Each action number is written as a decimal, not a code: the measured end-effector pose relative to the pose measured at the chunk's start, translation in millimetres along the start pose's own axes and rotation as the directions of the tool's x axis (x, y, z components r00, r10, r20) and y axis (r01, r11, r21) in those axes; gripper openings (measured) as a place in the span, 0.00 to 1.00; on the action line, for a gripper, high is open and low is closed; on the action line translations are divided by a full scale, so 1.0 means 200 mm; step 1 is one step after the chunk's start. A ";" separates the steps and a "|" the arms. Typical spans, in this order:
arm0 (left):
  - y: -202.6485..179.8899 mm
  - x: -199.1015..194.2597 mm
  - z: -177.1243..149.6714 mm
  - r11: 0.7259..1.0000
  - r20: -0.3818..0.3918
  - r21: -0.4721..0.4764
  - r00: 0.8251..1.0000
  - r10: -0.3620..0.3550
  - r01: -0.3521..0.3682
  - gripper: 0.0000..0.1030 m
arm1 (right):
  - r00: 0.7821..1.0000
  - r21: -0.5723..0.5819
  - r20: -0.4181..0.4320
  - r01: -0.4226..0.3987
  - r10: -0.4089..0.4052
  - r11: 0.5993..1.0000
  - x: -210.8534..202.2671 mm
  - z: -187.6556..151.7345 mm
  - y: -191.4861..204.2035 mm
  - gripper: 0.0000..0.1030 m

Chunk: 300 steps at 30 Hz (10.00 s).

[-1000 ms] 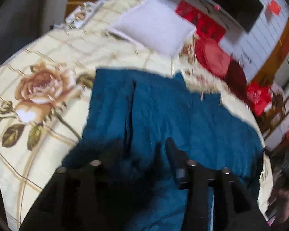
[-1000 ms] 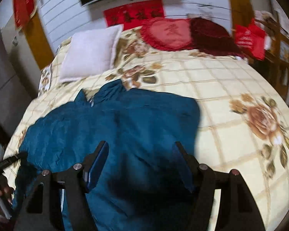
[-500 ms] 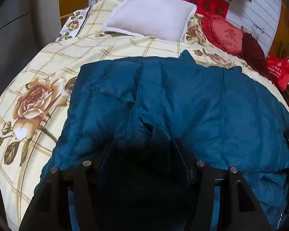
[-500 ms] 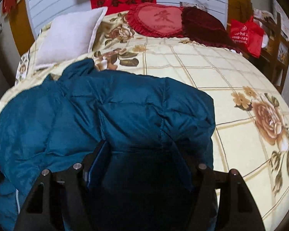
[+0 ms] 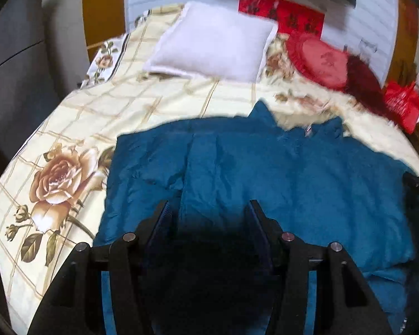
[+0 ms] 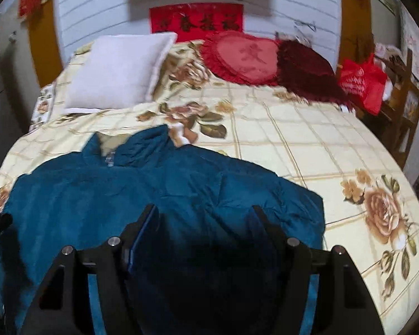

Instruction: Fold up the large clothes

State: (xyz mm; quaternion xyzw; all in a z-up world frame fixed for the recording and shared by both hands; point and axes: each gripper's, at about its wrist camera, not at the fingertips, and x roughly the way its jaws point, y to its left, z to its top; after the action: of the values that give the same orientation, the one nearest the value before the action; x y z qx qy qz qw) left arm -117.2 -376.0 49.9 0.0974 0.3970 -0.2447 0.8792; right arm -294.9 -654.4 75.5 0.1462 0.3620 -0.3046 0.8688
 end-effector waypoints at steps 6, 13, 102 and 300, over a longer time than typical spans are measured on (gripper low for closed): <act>0.00 0.09 -0.06 1.000 -0.039 -0.020 0.999 -0.013 0.013 0.71 | 0.998 0.005 -0.055 0.004 -0.004 1.000 0.21 -0.07 -0.08 0.69; -0.03 0.08 -0.09 1.000 -0.051 0.001 0.999 0.006 -0.006 0.71 | 0.998 -0.008 -0.015 -0.067 0.067 0.998 -0.07 -0.08 -0.09 0.69; 0.55 -1.05 -1.25 0.999 -0.062 -0.046 0.998 0.007 -0.009 0.74 | 0.951 -0.136 -0.249 -0.225 0.186 0.965 -1.21 -1.38 -0.10 0.76; 0.75 0.03 0.20 0.902 0.093 -0.292 0.948 -0.306 0.319 0.72 | 0.934 0.386 0.046 -0.344 0.355 0.856 0.02 0.09 -0.43 0.45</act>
State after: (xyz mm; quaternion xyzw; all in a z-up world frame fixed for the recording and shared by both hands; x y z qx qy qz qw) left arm -12.1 -262.2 68.6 -0.1090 0.4206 -0.3209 0.8416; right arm -338.2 -731.3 83.3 0.3823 0.2735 -0.2054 0.8584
